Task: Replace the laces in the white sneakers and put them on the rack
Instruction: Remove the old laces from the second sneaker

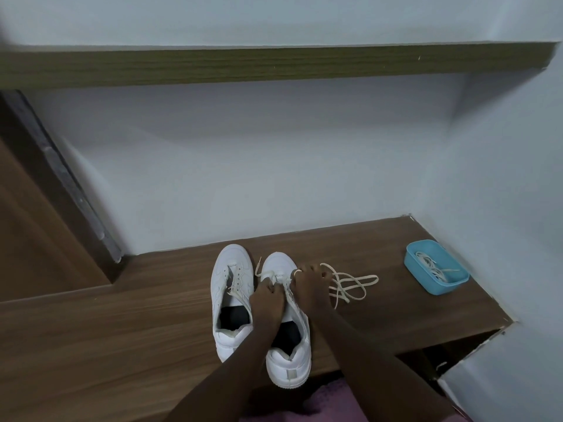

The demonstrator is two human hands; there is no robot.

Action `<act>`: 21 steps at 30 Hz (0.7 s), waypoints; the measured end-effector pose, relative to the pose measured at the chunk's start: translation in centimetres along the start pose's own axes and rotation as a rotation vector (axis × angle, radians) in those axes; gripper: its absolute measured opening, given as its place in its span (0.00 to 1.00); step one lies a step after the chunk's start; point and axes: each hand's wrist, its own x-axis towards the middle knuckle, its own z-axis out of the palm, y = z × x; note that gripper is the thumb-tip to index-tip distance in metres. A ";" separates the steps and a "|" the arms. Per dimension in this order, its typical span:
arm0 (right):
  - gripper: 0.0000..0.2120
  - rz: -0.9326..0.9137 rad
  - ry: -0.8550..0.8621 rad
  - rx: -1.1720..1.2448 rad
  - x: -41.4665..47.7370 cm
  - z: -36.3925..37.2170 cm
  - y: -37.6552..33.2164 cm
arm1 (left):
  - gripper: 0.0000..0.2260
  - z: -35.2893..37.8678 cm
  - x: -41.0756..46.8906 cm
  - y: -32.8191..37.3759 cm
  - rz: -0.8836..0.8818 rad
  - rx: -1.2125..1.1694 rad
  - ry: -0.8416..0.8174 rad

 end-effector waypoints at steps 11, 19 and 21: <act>0.05 0.644 0.208 0.245 0.7 0.5 6.1 | 0.22 -1.0 1.8 0.2 0.057 0.133 -0.033; 0.13 0.357 0.063 0.118 0.6 -0.5 4.4 | 0.21 -0.4 1.8 0.4 0.009 0.142 -0.033; 0.14 0.144 -0.010 0.126 0.6 -0.3 2.7 | 0.21 -0.4 1.7 0.5 0.003 0.167 -0.029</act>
